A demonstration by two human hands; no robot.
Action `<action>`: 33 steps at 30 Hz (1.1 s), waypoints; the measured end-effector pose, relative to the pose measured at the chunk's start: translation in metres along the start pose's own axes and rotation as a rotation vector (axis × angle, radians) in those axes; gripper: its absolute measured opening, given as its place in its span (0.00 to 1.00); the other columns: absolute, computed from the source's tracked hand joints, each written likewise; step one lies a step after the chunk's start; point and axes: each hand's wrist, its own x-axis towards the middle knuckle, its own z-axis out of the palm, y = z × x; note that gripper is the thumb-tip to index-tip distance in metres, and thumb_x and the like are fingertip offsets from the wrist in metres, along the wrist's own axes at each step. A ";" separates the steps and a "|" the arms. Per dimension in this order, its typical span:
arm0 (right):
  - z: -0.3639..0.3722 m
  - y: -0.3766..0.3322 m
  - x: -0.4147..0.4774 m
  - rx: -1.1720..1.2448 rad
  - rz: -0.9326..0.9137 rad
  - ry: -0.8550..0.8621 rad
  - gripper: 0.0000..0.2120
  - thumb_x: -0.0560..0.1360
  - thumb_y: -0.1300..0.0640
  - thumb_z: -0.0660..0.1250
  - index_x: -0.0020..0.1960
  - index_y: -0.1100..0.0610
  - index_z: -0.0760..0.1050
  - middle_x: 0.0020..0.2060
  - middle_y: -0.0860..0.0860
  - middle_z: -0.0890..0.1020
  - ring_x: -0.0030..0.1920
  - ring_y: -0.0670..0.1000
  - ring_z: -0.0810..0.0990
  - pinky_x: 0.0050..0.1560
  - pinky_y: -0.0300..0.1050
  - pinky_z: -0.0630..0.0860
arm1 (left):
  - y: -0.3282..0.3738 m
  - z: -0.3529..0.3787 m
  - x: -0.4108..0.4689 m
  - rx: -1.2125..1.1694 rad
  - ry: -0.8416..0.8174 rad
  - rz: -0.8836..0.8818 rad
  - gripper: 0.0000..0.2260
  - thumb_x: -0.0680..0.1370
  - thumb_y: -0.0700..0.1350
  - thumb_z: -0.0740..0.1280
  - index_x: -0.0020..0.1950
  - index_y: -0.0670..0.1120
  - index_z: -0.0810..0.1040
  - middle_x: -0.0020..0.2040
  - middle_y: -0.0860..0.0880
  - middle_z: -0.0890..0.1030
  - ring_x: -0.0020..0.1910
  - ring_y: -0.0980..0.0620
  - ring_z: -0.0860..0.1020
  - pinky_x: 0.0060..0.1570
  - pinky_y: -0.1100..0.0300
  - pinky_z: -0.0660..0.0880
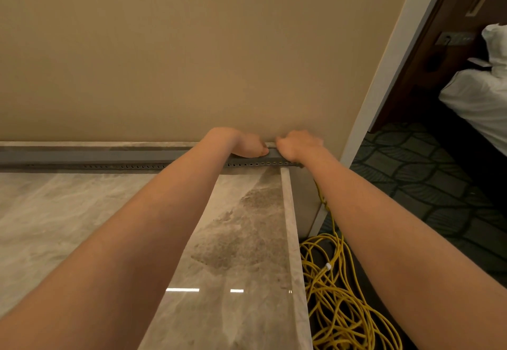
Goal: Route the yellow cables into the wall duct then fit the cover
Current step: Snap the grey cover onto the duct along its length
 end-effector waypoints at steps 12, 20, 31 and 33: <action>0.000 0.006 0.010 0.243 0.039 0.061 0.25 0.80 0.48 0.50 0.63 0.64 0.74 0.64 0.63 0.75 0.63 0.61 0.75 0.60 0.48 0.71 | 0.018 0.021 -0.004 -0.134 0.232 0.239 0.21 0.82 0.46 0.56 0.75 0.43 0.59 0.73 0.44 0.67 0.70 0.44 0.68 0.67 0.55 0.64; 0.002 0.016 0.003 0.559 -0.007 -0.048 0.18 0.80 0.55 0.51 0.38 0.59 0.73 0.47 0.65 0.78 0.49 0.60 0.77 0.33 0.44 0.70 | 0.029 0.028 -0.007 0.130 0.357 0.196 0.16 0.81 0.44 0.57 0.67 0.38 0.63 0.62 0.38 0.75 0.59 0.39 0.75 0.48 0.54 0.68; 0.005 0.051 -0.021 0.768 -0.145 -0.123 0.22 0.70 0.76 0.63 0.64 0.68 0.71 0.50 0.56 0.74 0.52 0.52 0.71 0.39 0.33 0.69 | 0.024 0.025 -0.001 0.092 0.358 0.205 0.13 0.80 0.43 0.59 0.63 0.39 0.68 0.62 0.39 0.73 0.61 0.41 0.72 0.58 0.51 0.70; 0.007 0.051 -0.024 0.768 -0.167 -0.073 0.19 0.72 0.74 0.65 0.63 0.69 0.72 0.50 0.56 0.74 0.50 0.51 0.72 0.37 0.29 0.69 | 0.026 0.021 -0.002 0.076 0.338 0.194 0.13 0.80 0.43 0.59 0.63 0.39 0.69 0.62 0.39 0.74 0.61 0.40 0.73 0.56 0.52 0.70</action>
